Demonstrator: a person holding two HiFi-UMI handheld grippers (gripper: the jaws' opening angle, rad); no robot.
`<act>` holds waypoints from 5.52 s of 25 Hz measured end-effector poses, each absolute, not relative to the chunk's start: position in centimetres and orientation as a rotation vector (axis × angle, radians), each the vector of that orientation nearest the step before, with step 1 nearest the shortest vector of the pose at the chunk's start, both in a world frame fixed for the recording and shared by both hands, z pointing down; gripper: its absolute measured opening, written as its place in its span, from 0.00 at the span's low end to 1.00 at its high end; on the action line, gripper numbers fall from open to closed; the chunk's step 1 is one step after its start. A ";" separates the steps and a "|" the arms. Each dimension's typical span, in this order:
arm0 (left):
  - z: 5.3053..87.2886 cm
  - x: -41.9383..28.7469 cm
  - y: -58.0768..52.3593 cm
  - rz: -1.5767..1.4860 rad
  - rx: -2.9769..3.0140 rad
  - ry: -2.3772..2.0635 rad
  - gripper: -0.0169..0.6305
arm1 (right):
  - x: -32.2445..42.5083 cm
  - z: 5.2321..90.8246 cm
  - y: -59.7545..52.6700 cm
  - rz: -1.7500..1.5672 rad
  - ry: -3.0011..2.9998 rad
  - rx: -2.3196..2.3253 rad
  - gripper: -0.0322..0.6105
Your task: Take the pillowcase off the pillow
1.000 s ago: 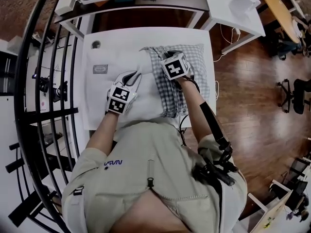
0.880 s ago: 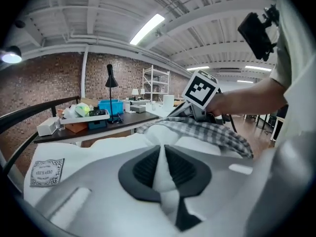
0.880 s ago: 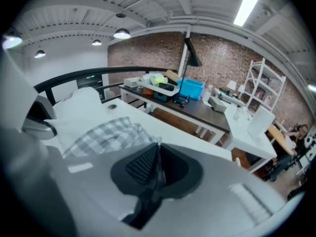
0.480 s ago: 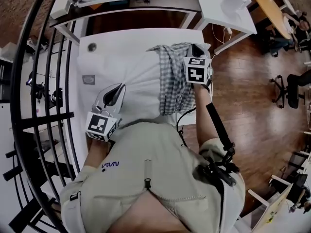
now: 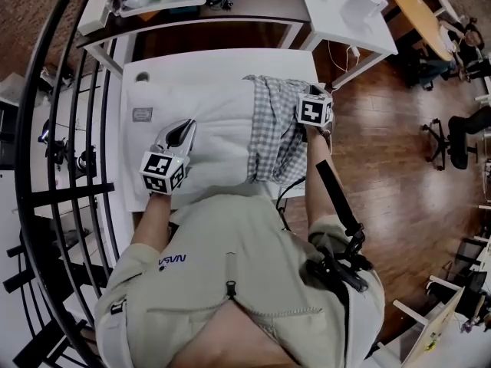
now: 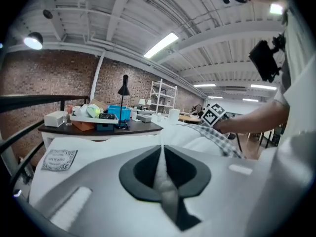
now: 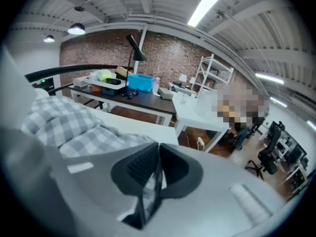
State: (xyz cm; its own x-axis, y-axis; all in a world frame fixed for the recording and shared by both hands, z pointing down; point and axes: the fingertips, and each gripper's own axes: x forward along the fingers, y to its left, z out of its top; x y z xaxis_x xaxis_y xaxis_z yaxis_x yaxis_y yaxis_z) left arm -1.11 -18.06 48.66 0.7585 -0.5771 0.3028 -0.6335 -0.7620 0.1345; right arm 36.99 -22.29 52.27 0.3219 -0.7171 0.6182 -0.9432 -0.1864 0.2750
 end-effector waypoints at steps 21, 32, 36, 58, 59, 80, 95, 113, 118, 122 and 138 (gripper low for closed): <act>45.7 6.0 -5.8 0.572 3.035 -0.548 0.38 | 22.6 47.6 -5.1 0.499 -1.869 2.020 0.24; 52.8 6.2 -2.3 0.875 2.947 -0.339 0.46 | 17.1 55.9 1.2 0.620 -1.767 1.753 0.34; 53.5 5.8 -4.0 0.932 2.959 -0.438 0.17 | 17.4 58.7 0.1 0.617 -1.683 1.734 0.30; 44.0 3.7 -11.0 0.549 3.020 -0.681 0.05 | 30.8 50.2 0.3 0.322 -1.313 2.128 0.08; 44.1 3.4 -11.0 0.548 3.007 -0.692 0.05 | 32.0 50.8 0.7 0.344 -1.271 2.139 0.07; 43.5 2.7 -7.4 0.429 3.002 -0.635 0.23 | 35.1 53.9 3.0 0.685 -1.341 2.192 0.21; 44.8 9.7 -19.0 0.531 2.956 -0.842 0.36 | 30.0 43.6 -14.7 0.426 -1.864 2.008 0.26; 48.6 8.0 -13.3 0.651 2.869 -0.597 0.07 | 28.0 50.7 -20.9 0.483 -1.768 1.723 0.08; 44.0 5.0 -12.5 0.478 2.881 -0.654 0.06 | 31.4 45.1 -20.4 0.342 -1.724 1.933 0.07; 41.8 3.2 -12.3 0.413 2.890 -0.699 0.06 | 35.1 44.5 -19.6 0.337 -1.635 2.054 0.07; 46.4 3.0 -16.9 0.424 2.811 -0.773 0.13 | 40.8 55.9 -15.3 0.673 -1.503 2.092 0.08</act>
